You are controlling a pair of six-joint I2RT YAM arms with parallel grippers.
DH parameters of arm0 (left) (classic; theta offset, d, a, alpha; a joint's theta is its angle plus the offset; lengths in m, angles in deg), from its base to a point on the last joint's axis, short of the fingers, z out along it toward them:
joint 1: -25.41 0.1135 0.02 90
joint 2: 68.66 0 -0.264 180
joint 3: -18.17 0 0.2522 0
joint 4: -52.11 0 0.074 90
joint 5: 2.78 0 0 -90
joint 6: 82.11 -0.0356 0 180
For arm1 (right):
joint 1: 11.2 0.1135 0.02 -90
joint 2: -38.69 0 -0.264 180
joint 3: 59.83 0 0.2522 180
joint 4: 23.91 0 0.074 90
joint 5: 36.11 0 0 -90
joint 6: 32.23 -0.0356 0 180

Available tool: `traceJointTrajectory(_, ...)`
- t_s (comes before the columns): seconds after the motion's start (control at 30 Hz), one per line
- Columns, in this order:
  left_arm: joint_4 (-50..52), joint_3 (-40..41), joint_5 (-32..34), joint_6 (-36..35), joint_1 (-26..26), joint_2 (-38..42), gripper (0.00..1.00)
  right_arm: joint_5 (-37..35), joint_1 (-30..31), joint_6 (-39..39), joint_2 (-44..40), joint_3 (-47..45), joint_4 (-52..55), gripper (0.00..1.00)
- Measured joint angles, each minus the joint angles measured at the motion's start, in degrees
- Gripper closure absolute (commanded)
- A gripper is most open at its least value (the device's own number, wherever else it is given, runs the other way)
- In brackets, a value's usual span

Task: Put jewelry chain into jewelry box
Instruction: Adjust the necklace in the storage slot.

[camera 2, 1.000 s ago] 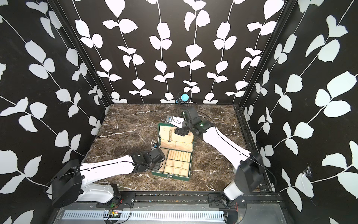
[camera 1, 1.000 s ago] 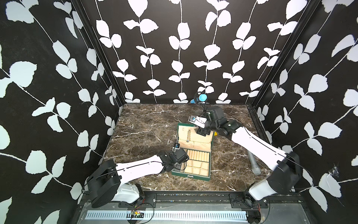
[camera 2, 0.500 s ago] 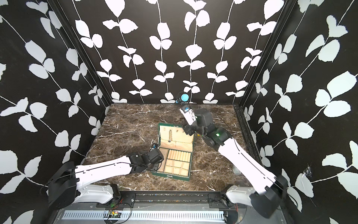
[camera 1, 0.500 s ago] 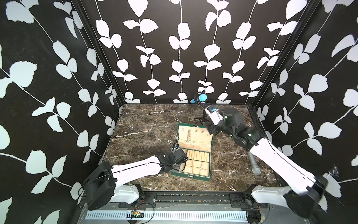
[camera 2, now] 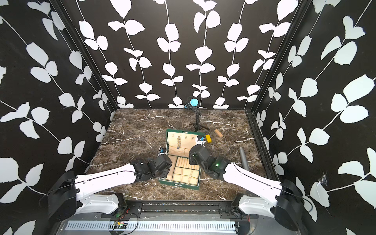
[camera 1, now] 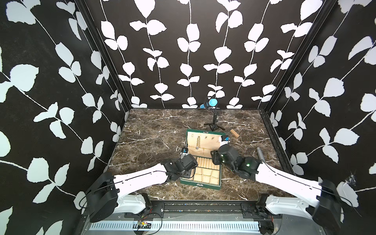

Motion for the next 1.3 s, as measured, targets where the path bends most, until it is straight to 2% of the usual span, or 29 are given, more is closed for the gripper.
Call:
traceJointTrajectory(0.23,-1.6,-0.02,0.0,0.26,0.0,-1.36,0.57,-0.61,0.13,-9.42,9.7,-0.04,-7.65,0.62)
traceJointTrajectory(0.47,-1.64,-0.02,0.02,-0.11,0.0,-1.33,0.58,-0.42,0.13,-12.39,16.61,1.68,-11.02,0.68)
traceJointTrajectory(0.77,-1.68,-0.02,0.02,-0.96,0.0,-1.31,0.58,0.7,-0.61,-12.39,19.19,3.54,-13.27,0.7)
traceJointTrajectory(1.3,-1.7,-0.02,0.04,-1.25,0.0,-1.31,0.59,2.71,-2.36,-12.81,21.07,3.8,-15.58,0.91)
